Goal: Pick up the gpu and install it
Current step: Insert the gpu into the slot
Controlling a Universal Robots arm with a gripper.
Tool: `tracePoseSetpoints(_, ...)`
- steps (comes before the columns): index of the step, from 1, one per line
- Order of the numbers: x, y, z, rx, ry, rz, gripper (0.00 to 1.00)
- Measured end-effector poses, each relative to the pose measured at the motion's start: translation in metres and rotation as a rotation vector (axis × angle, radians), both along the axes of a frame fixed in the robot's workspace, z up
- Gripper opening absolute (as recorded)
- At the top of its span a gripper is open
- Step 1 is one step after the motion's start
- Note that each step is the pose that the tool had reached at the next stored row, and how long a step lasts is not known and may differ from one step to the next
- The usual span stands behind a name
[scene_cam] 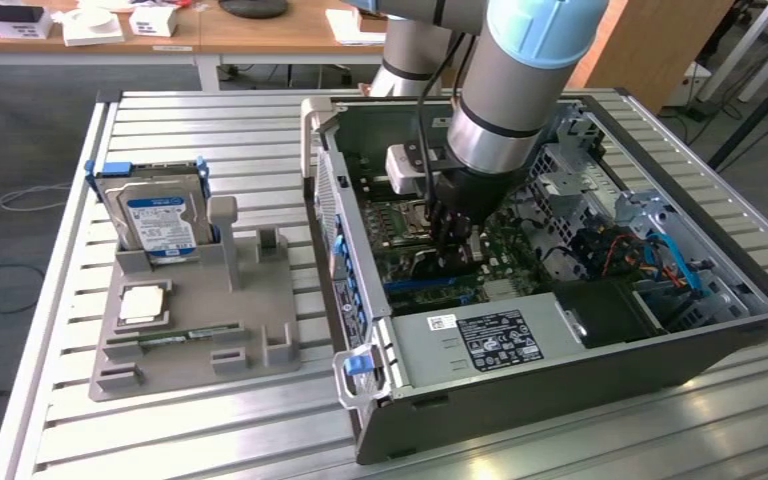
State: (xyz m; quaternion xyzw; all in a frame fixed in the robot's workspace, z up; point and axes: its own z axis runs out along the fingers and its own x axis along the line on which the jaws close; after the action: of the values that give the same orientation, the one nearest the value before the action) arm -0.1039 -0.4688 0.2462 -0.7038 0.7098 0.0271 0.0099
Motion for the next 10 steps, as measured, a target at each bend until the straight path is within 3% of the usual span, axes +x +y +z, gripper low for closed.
tracePoseSetpoints(10, 0.0, 0.0, -0.0003, 0.0005, 0.0, 0.0, 0.27)
